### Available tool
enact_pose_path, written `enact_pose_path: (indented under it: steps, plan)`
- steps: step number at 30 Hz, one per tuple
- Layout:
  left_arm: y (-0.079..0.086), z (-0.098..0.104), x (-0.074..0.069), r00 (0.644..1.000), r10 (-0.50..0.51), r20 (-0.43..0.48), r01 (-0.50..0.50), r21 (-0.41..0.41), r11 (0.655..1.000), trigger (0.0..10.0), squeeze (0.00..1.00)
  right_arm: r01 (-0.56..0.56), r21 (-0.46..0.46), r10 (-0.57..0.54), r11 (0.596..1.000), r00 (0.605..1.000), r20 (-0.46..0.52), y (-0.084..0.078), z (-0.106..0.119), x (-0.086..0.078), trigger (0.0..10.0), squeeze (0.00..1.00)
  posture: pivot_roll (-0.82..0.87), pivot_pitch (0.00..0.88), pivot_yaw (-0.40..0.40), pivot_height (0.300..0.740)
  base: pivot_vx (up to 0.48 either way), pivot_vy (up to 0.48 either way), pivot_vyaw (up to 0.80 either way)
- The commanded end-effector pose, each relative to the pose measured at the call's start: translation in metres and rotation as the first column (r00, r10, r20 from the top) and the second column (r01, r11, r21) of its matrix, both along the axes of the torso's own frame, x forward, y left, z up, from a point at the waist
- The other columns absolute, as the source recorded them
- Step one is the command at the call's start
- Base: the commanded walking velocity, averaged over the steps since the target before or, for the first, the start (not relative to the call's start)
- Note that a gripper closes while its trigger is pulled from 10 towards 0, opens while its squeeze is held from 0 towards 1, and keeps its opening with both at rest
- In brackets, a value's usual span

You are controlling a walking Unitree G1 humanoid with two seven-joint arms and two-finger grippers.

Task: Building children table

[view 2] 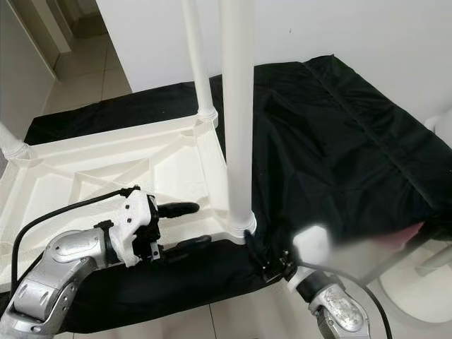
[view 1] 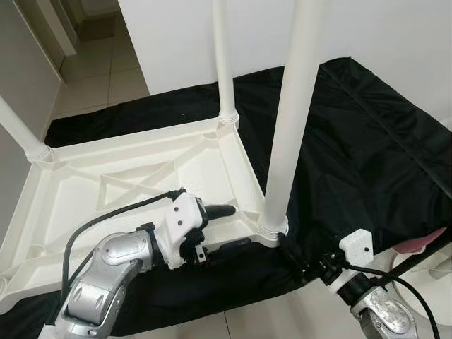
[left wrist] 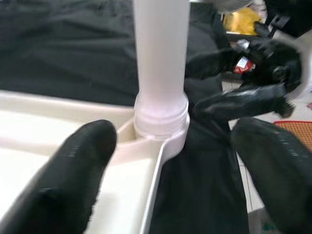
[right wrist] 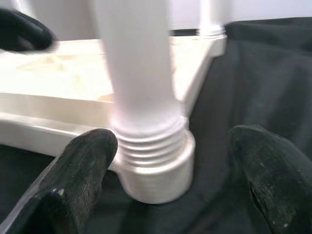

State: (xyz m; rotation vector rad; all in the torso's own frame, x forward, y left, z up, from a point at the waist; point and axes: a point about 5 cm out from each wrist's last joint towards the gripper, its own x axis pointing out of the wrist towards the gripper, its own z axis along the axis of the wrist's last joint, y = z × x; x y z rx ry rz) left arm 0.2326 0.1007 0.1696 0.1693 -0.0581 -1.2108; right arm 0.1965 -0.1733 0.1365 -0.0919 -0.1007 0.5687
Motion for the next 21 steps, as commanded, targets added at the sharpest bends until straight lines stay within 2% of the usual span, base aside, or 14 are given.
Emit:
enact_pose_path:
  steps: [1,4,5,7,8,17,19,20,21]
  plan:
    - [0.012,0.002,0.015,0.942,0.334,0.03,-0.333,-0.037,0.942,10.0,1.0,-0.037,0.012,0.037,0.999,0.999,-0.02,0.003,0.001,-0.003,10.0,1.0,-0.15,0.079,0.109,0.74,0.0,0.0,0.0]
    - [0.012,0.005,0.016,0.938,0.346,0.028,-0.343,-0.061,0.937,10.0,1.0,-0.049,0.009,0.049,0.999,0.999,-0.013,0.003,0.003,-0.001,10.0,1.0,-0.15,0.075,0.108,0.74,0.0,0.0,0.0]
    - [0.011,0.009,0.015,0.942,0.335,0.013,-0.333,-0.09,0.939,10.0,0.56,-0.046,0.003,0.046,0.999,0.999,0.002,0.003,0.007,0.001,10.0,1.0,-0.15,0.075,0.108,0.74,0.0,0.0,0.0]
    - [0.01,0.012,0.013,0.948,0.319,-0.005,-0.317,-0.121,0.941,10.0,0.56,-0.039,-0.003,0.039,0.999,0.999,0.019,0.003,0.01,0.004,10.0,1.0,-0.15,0.075,0.108,0.74,0.0,0.0,0.0]
    - [0.012,0.013,0.013,0.946,0.325,0.002,-0.322,-0.129,0.938,10.0,0.0,-0.037,-0.001,0.037,0.999,0.999,0.03,0.005,0.012,0.007,10.0,0.0,-0.14,0.067,0.106,0.74,0.0,0.0,0.0]
    - [0.019,0.014,0.018,0.927,0.374,0.027,-0.369,-0.113,0.923,10.0,0.0,-0.048,0.014,0.047,0.999,0.997,0.066,0.012,0.018,0.02,10.0,0.0,-0.14,0.053,0.105,0.74,0.0,0.0,0.0]
    - [0.02,0.015,0.024,0.9,0.434,0.046,-0.428,-0.109,0.897,10.0,0.0,-0.043,0.019,0.041,0.999,0.996,0.08,0.015,0.019,0.027,10.0,0.0,-0.14,0.055,0.098,0.74,0.0,0.0,0.0]
    - [0.02,0.015,0.024,0.9,0.434,0.046,-0.428,-0.109,0.897,10.0,0.0,-0.043,0.019,0.041,0.999,0.996,0.08,0.015,0.019,0.027,10.0,0.0,-0.14,0.055,0.098,0.74,0.0,0.0,0.0]
    - [0.019,0.016,0.028,0.88,0.472,0.059,-0.465,-0.097,0.88,10.0,0.0,-0.037,0.024,0.035,0.999,0.996,0.087,0.016,0.02,0.033,10.0,0.0,-0.15,0.06,0.09,0.74,0.0,0.0,0.0]
